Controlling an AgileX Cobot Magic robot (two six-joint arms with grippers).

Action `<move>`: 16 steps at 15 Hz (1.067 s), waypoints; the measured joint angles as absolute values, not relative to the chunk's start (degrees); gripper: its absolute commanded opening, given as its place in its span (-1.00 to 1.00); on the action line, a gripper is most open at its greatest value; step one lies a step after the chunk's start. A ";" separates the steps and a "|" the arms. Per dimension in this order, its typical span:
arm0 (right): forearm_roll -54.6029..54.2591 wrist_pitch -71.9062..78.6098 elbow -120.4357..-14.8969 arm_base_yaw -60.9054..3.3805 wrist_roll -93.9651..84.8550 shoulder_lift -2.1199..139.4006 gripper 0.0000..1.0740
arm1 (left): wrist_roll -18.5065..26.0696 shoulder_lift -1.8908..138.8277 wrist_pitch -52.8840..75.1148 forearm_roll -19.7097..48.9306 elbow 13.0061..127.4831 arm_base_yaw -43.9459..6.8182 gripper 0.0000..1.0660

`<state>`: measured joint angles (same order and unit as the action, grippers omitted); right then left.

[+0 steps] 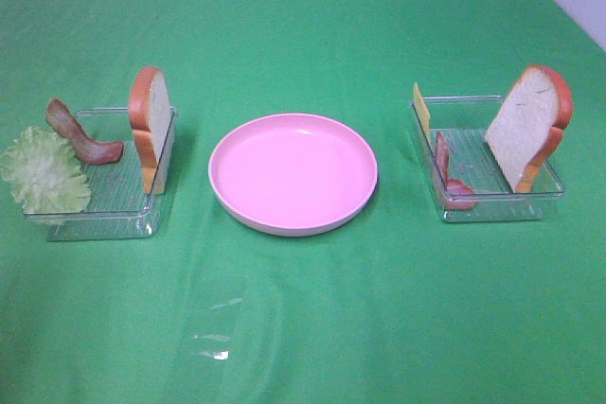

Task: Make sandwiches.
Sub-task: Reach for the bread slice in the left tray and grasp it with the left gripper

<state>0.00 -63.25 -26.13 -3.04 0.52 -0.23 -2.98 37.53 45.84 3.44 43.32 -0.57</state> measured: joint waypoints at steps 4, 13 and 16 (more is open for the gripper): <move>0.00 -63.25 -26.13 -3.04 0.52 -0.23 0.81 | -2.92 61.02 45.21 3.55 58.73 -0.57 0.88; 0.00 -63.25 -26.13 -3.04 0.52 -0.23 0.81 | -2.92 99.92 60.56 5.21 92.48 -0.57 0.88; 0.00 -63.25 -26.13 -3.04 0.52 -0.23 0.81 | -4.35 102.62 61.13 6.53 95.28 -0.57 0.88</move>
